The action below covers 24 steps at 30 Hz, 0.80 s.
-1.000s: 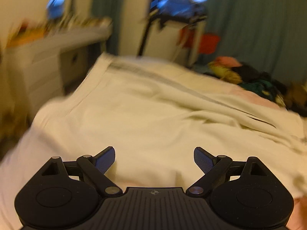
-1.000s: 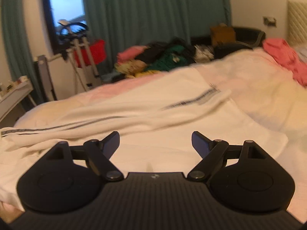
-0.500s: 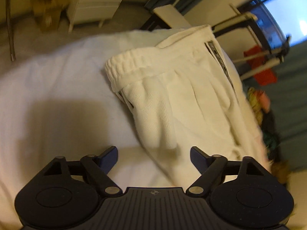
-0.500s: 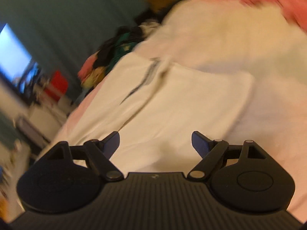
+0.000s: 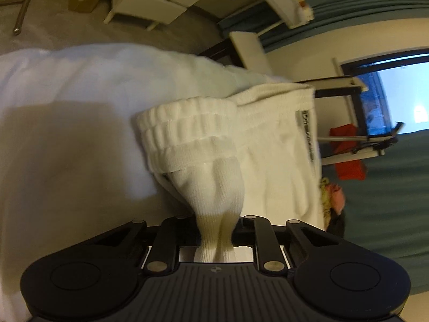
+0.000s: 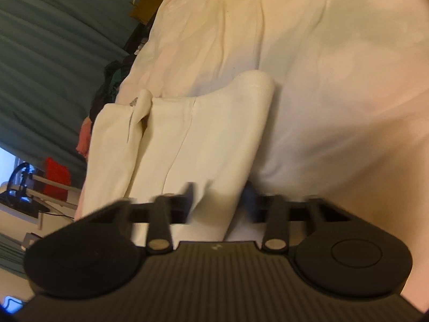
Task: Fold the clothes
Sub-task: 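Grasp the white ribbed cuff with the left gripper and lift it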
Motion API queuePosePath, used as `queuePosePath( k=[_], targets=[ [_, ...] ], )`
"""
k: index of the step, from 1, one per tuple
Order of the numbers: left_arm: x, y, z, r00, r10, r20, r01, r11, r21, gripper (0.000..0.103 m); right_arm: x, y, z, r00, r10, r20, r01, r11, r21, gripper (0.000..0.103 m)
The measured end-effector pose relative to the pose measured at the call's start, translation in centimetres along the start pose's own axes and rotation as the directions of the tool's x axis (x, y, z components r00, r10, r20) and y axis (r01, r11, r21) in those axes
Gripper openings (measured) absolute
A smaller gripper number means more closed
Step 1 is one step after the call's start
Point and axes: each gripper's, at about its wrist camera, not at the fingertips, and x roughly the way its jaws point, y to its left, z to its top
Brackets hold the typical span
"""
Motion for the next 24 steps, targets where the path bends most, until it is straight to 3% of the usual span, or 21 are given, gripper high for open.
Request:
queuePosePath(
  k=[5,8,12,17,24],
  targets=[
    [-3.3,-2.5,-0.9,0.989,-0.126,0.079,0.114,0.984,0.139,0.013,-3.8,3.9,0.0,0.976,0.041,0.214,-0.009,0.989,-0.146,0.005],
    [-5.5,-4.0,-1.3,0.983,-0.160,0.088,0.134,0.959,0.248,0.013,-5.9,5.3,0.3,0.965,0.066,0.253,-0.037,0.992,-0.120,0.005],
    [-5.5,-5.9,0.1,0.982,-0.167,0.089,0.138,0.954,0.265,0.013,-5.1,10.4,2.0,0.956,0.080,0.283,-0.025,0.981,-0.194,0.005],
    [-0.4,-11.5,3.3,0.979,-0.170,0.110,0.135,0.953,0.270,0.013,-1.3,18.9,4.8,0.943,0.079,0.322,0.025,0.952,-0.307,0.005],
    [12.8,-20.8,7.8,0.980,-0.125,0.155,0.073,0.950,0.305,0.013,11.2,30.0,6.3,0.927,-0.046,0.373,0.203,0.897,-0.392,0.005]
  ],
)
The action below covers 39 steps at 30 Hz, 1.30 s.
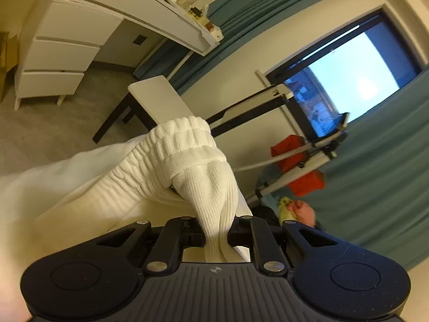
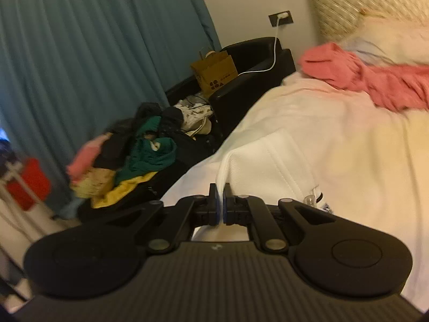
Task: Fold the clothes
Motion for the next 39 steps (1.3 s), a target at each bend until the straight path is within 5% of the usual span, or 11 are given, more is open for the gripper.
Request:
queuePosePath(
  k=[6,9,14,16,17,22,26,29,32,37,39],
  targets=[
    [11.3,-1.4,0.1,0.987,0.136,-0.083,-0.129,0.988,0.089,0.014,10.8,4.5,-3.5,0.987,-0.147,-0.069,0.136,0.979,-0.150,0.005],
    [13.6,-1.0,-0.4,0.976,0.185,-0.111,-0.171,0.978,0.122,0.014,13.3,4.4,-5.0,0.984,-0.142,-0.109,0.124,0.980,-0.156,0.006],
    [11.8,-2.2,-2.1,0.978,0.202,-0.062,-0.173,0.934,0.313,0.025,13.3,3.5,-4.4,0.986,-0.074,-0.152,0.051,0.988,-0.147,0.009],
    [9.9,-3.0,-3.0,0.983,0.183,-0.031,-0.160,0.918,0.363,0.051,12.4,3.0,-3.8,0.984,-0.027,-0.176,-0.002,0.987,-0.163,0.011],
    [8.8,-3.4,-3.5,0.986,0.169,-0.010,-0.152,0.912,0.380,0.054,11.7,2.6,-3.5,0.984,-0.007,-0.179,-0.023,0.986,-0.164,0.013],
    [2.1,-3.6,-6.8,0.994,0.091,0.066,-0.110,0.908,0.405,0.074,4.9,-1.7,-2.9,0.975,0.194,-0.111,-0.194,0.981,0.007,0.051],
    [-2.3,-1.8,-10.0,0.998,0.069,0.013,-0.069,0.948,0.311,0.078,-0.8,-6.3,-5.0,0.926,0.367,-0.093,-0.337,0.911,0.236,0.059],
    [-3.7,0.7,-11.7,0.991,0.072,-0.115,-0.054,0.986,0.158,0.078,-3.5,-9.4,-8.1,0.886,0.443,-0.138,-0.357,0.840,0.409,0.059],
    [-3.9,3.2,-12.9,0.973,0.065,-0.222,-0.060,0.998,0.030,0.078,-4.6,-11.4,-12.3,0.816,0.537,-0.214,-0.361,0.762,0.537,0.059],
    [-2.5,7.3,-14.0,0.957,0.054,-0.287,-0.099,0.985,-0.144,0.078,-3.2,-10.1,-16.7,0.728,0.565,-0.389,-0.332,0.786,0.521,0.059],
    [-1.5,8.1,-13.6,0.963,0.035,-0.266,-0.088,0.978,-0.187,0.078,-2.4,-9.1,-17.0,0.729,0.556,-0.400,-0.350,0.805,0.479,0.059]
  ],
)
